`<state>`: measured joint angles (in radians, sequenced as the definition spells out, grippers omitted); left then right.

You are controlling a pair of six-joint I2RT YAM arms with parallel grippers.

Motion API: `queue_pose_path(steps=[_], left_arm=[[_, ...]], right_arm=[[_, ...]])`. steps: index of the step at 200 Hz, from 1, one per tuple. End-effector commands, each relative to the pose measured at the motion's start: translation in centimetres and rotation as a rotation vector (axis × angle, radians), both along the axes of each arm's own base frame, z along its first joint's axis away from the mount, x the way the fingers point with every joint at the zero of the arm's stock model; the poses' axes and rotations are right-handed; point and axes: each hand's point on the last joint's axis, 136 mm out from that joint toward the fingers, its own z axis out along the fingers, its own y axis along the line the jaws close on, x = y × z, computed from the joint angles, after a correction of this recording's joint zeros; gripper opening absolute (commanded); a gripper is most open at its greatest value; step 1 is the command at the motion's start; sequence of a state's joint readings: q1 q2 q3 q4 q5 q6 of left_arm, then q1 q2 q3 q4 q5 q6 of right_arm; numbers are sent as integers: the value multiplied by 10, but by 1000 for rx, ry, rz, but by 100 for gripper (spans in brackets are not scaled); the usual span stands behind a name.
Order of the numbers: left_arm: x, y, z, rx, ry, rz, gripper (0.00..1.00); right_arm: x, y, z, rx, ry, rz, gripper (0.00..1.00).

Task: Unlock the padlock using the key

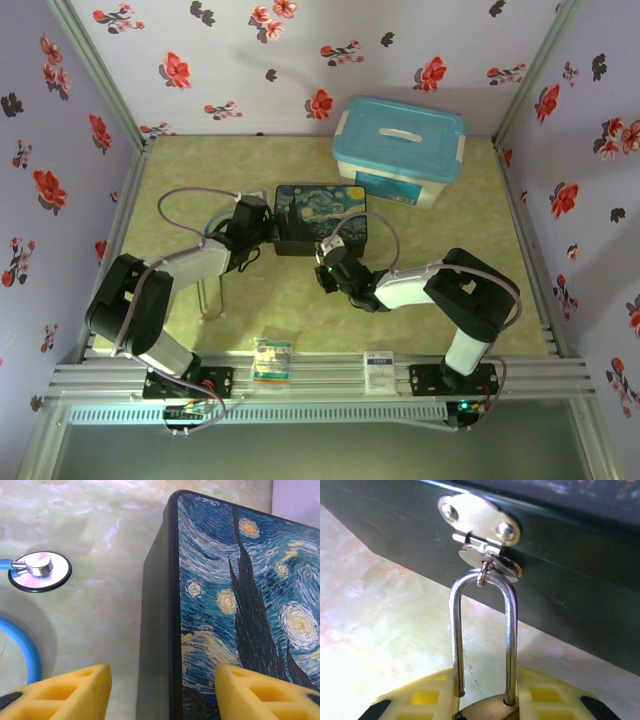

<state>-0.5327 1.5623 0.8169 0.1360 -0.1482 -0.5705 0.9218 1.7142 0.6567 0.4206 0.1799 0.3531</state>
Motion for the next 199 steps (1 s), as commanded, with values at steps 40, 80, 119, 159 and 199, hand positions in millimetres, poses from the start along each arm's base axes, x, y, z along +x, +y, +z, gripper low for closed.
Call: queue_pose_path(steps=[40,80,119,159,199], left_arm=[[-18,0,-22,28,68,-7,54],[-12,2,10,29,0,12,52],[3,-25,76,97,-146,-54,56],[18,-107,67,205,-115,-276,63],[15,-126,16,215,-26,-322,54]], right_arm=[[-1,-12,8,516,125,-109,5],[7,-3,16,702,112,-122,2],[15,-12,11,684,105,-227,0],[7,-13,-1,636,145,-366,0],[0,-21,-7,744,206,-558,2]])
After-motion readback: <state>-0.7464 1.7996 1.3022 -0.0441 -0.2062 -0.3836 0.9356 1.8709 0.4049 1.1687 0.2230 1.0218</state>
